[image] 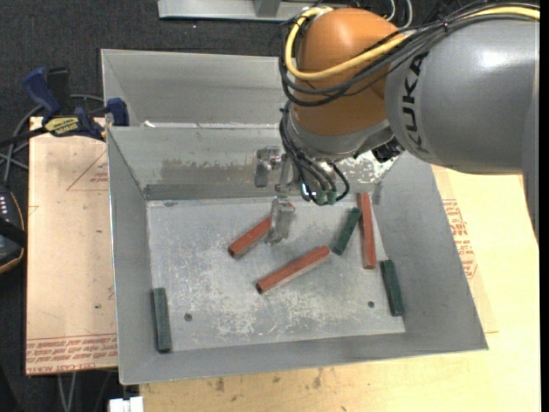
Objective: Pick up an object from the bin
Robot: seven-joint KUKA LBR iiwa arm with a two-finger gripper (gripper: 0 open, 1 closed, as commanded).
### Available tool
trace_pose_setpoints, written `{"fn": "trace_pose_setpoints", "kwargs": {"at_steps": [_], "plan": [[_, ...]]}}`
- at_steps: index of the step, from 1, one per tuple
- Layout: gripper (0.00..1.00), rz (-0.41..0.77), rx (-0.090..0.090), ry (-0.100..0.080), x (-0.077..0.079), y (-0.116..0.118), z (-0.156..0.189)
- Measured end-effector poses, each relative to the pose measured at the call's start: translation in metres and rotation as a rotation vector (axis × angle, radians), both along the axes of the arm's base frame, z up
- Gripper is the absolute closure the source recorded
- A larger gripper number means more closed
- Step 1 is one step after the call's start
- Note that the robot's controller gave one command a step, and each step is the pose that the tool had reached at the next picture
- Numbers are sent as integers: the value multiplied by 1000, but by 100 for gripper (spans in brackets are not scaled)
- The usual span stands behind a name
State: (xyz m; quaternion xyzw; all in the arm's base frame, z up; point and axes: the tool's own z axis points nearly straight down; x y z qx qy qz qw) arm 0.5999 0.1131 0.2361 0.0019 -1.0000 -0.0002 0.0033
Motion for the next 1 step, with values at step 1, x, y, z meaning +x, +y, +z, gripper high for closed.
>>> {"fn": "trace_pose_setpoints", "kwargs": {"at_steps": [1], "plan": [[0,355,4,-5,19,-49,-166]]}}
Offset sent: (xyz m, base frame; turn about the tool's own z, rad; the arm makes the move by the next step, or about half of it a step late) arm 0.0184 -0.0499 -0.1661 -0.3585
